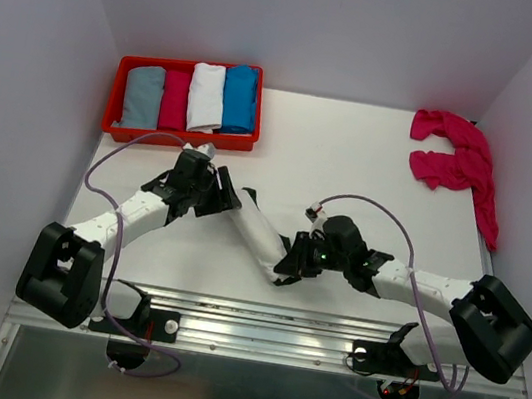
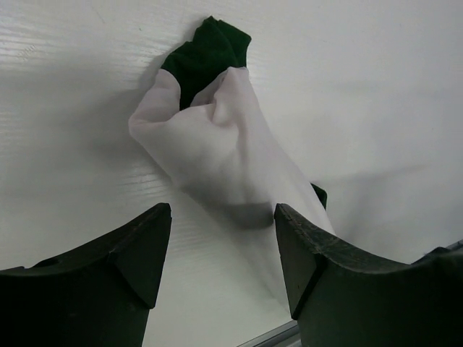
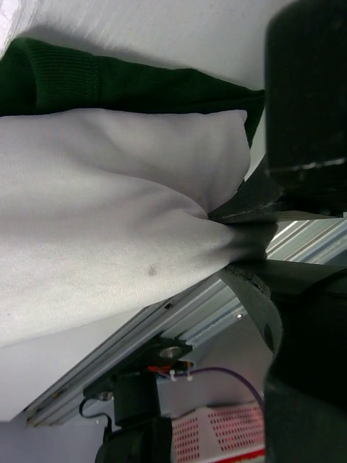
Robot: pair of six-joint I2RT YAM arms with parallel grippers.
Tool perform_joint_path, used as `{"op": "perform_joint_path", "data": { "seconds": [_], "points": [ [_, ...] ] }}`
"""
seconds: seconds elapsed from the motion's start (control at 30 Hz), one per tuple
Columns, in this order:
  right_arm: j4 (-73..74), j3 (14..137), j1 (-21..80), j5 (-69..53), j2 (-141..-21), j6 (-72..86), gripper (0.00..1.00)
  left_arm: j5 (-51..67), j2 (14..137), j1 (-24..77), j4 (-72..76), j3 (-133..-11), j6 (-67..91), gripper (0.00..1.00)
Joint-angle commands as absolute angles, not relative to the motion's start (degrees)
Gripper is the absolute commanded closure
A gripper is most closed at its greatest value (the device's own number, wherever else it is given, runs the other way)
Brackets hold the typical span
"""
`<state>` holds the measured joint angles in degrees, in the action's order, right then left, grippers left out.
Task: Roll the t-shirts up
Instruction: Roll the T-shirt to the center of the board.
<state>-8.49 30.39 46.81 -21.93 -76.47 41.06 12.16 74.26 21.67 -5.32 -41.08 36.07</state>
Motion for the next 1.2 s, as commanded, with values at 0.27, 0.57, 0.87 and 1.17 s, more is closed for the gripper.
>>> {"op": "perform_joint_path", "data": {
  "seconds": [0.27,0.57,0.87,1.17],
  "points": [
    [-29.3,22.7,39.1,-40.4,-77.0,53.2,0.99,15.4,72.3,21.7,-1.8,-43.2,35.7,0.30],
    [-37.4,20.0,35.0,-46.1,-81.6,58.4,0.99,16.7,75.2,22.8,-0.7,-46.1,34.9,0.30],
    [-50.4,17.0,31.6,-51.4,-88.1,65.7,0.99,17.6,80.8,25.6,2.5,-49.3,34.8,0.31],
    [-56.6,14.3,27.9,-53.8,-91.6,67.6,0.99,18.9,86.5,27.0,3.9,-54.5,34.3,0.31]
  ]
}}
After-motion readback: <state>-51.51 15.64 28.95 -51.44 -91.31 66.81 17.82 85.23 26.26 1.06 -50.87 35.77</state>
